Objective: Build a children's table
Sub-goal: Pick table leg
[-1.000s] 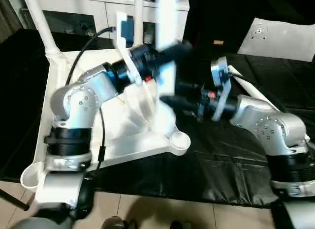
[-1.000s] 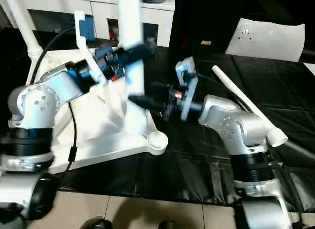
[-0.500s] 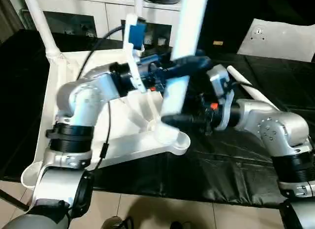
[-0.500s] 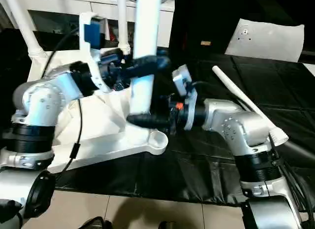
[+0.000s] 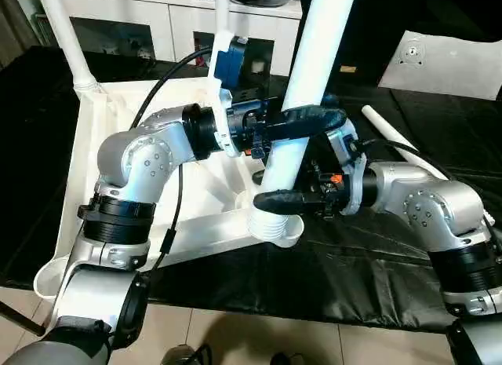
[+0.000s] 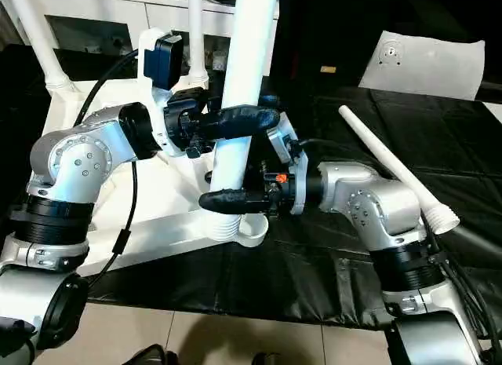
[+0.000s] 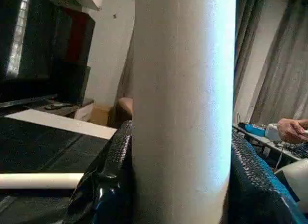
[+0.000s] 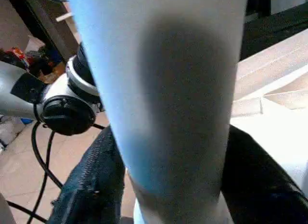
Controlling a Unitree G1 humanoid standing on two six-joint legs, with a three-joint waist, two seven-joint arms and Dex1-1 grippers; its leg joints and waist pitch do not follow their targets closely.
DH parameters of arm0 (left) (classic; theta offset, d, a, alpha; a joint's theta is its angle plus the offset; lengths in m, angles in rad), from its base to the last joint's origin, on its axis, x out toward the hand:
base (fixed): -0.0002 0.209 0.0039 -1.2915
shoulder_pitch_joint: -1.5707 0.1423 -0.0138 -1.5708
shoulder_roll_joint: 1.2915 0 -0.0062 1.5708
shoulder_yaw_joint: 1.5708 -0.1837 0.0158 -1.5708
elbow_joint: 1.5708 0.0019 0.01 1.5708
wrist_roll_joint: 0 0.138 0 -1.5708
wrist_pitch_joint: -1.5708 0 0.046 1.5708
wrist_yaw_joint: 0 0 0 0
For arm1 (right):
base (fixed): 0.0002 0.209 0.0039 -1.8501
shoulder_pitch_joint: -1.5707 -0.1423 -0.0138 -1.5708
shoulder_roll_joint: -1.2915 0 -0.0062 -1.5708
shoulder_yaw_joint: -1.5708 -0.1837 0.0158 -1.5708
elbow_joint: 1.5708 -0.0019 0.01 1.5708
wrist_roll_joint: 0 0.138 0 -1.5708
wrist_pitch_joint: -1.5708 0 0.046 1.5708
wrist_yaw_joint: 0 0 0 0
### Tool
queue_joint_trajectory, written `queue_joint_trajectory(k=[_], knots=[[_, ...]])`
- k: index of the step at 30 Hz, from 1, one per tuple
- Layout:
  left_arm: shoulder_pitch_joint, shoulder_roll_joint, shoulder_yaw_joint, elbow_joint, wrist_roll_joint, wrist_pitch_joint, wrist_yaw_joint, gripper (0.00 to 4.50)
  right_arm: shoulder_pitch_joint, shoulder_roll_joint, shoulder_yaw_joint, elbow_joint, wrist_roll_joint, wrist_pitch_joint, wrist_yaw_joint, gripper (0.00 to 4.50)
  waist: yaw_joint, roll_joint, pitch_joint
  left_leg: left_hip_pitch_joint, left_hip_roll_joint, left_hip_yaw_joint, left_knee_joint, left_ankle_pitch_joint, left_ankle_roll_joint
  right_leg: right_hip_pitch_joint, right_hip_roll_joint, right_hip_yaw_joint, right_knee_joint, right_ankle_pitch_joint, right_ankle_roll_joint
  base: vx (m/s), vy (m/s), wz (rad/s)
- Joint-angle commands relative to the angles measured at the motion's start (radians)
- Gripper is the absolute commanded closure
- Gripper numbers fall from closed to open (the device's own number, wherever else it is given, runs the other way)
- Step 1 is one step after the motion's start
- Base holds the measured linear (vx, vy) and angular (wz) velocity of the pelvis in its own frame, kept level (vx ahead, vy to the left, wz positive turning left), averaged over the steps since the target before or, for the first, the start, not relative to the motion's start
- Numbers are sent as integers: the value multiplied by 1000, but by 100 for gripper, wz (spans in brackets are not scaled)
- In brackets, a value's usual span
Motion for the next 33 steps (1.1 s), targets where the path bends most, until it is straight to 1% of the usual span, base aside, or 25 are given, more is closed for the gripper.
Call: queue_joint_trajectory(k=[1, 2, 4, 5, 6, 8, 9, 14, 16, 17, 18, 19, 20, 21, 22, 23, 24, 26, 27, 28, 31, 32, 33], knots=[[-26, -4, -16, -9, 12, -15, -5, 267, -14, -1, 3, -5, -3, -11, 12, 212, 3, -10, -90, 8, 29, -3, -61, -148, 12, 62, -63, 39, -69, -380, -135, 0, 0, 0], [-26, -5, -16, -8, 12, -15, -5, 267, -12, -2, 5, -7, -4, -11, 13, 212, 3, -8, -90, 8, 29, -3, -61, -149, 11, 62, -63, 39, -70, -380, -135, 0, 0, 0], [-30, -7, -16, -3, 13, -16, -3, 267, -8, -3, 8, -9, -5, -11, 14, 232, 3, -8, -89, 8, 29, -3, -61, -153, 10, 62, -63, 39, -70, -385, -133, 0, 0, 0], [-30, -7, -16, -3, 13, -16, -3, 267, -8, -3, 8, -9, -5, -11, 14, 240, 3, -9, -90, 8, 29, -3, -60, -152, 10, 63, -63, 39, -70, -386, -132, 0, 0, 0], [-32, -8, -16, -1, 15, -17, -3, 267, -7, -5, 10, -10, -5, -12, 15, 240, 3, -6, -90, 8, 29, -3, -60, -152, 10, 63, -63, 39, -70, -387, -132, 0, 0, 0], [-35, -9, -17, 4, 16, -15, -2, 267, -4, -7, 12, -10, -8, -14, 17, 250, 3, -8, -90, 8, 28, -3, -60, -151, 11, 63, -61, 38, -71, -384, -131, 0, 0, 0], [-36, -10, -17, 6, 16, -14, -1, 267, -4, -7, 12, -10, -9, -14, 17, 251, 3, -5, -90, 8, 29, -3, -61, -151, 11, 63, -62, 39, -70, -380, -134, 0, 0, 0], [-43, -16, -15, 10, 18, -8, 24, 267, -1, -5, 9, -9, -13, -13, 17, 254, 3, -6, -91, 8, 29, -4, -60, -151, 12, 64, -61, 39, -68, -363, -143, 0, 0, 0], [-42, -16, -12, -4, 2, 12, 25, 267, 2, -3, 7, -11, -12, -12, 14, 254, 3, -5, -91, 8, 29, -4, -60, -151, 12, 64, -61, 38, -67, -358, -148, 0, 0, 0], [-42, -25, -5, -17, -7, 16, 38, 211, 6, -1, 4, -14, -9, -11, 9, 254, 4, -4, -91, 8, 29, -4, -60, -152, 12, 65, -62, 38, -68, -359, -148, 0, 0, 0], [-43, -37, 4, -25, -15, 25, 64, 197, 13, 3, 1, -18, -7, -11, 3, 254, 5, -4, -92, 7, 29, -4, -59, -150, 11, 65, -62, 38, -67, -351, -153, 0, 0, 0], [-44, -45, 9, -29, -18, 30, 82, 197, 17, 5, -1, -21, -5, -12, -2, 254, 4, -5, -91, 7, 31, -4, -59, -154, 11, 65, -62, 39, -66, -344, -158, 0, 0, 0], [-45, -60, 22, -30, -24, 28, 108, 191, 22, 11, -4, -23, -4, -14, -11, 255, 6, -1, -91, 8, 30, -5, -59, -156, 11, 65, -63, 38, -67, -346, -161, 0, 0, 0], [-46, -80, 40, -30, -35, 27, 141, 180, 28, 17, -6, -26, -3, -16, -19, 256, 5, -4, -92, 7, 30, -4, -58, -155, 13, 65, -62, 38, -67, -338, -162, 0, 0, 0], [-47, -103, 60, -30, -46, 23, 179, 169, 34, 25, -7, -30, -3, -19, -29, 257, 5, -4, -92, 5, 29, -4, -58, -151, 13, 68, -62, 37, -66, -330, -164, 0, 0, 0], [-47, -117, 73, -30, -53, 19, 201, 169, 38, 30, -8, -31, -4, -21, -35, 257, 6, -4, -92, 6, 30, -4, -58, -153, 11, 67, -62, 37, -67, -331, -167, 0, 0, 0], [-50, -161, 113, -28, -78, 6, 271, 156, 50, 43, -9, -36, -7, -26, -53, 257, 7, -5, -91, 5, 30, -4, -56, -161, 10, 68, -63, 36, -68, -337, -171, 0, 0, 0], [-51, -175, 127, -27, -88, 2, 294, 147, 54, 47, -9, -37, -8, -29, -59, 257, 8, -7, -91, 5, 28, -5, -56, -168, 14, 68, -63, 34, -72, -363, -159, 0, 0, 0], [-52, -191, 139, -30, -98, -4, 314, 125, 59, 58, -13, -37, -9, -30, -72, 257, 7, -10, -90, 5, 26, -4, -57, -171, 18, 66, -60, 33, -76, -385, -144, 0, 0, 0], [-56, -211, 161, -28, -111, -18, 349, 119, 66, 77, -23, -37, -7, -36, -97, 257, 7, -9, -89, 4, 26, -6, -58, -172, 15, 67, -62, 32, -77, -407, -129, 0, 0, 0], [-59, -228, 182, -29, -122, -35, 379, 114, 72, 94, -32, -37, -4, -41, -119, 258, 5, -8, -89, 5, 25, -6, -56, -179, 12, 63, -62, 31, -84, -437, -111, 0, 0, 0], [-64, -246, 207, -25, -134, -55, 416, 109, 77, 110, -41, -38, 0, -47, -138, 258, 6, -8, -90, 6, 25, -6, -57, -177, 15, 63, -62, 30, -84, -441, -106, 0, 0, 0], [-75, -288, 275, -18, -175, -98, 493, 96, 90, 145, -63, -43, 10, -61, -176, 258, 7, -2, -89, 5, 27, -7, -57, -179, 12, 62, -62, 31, -83, -431, -108, 0, 0, 0]])
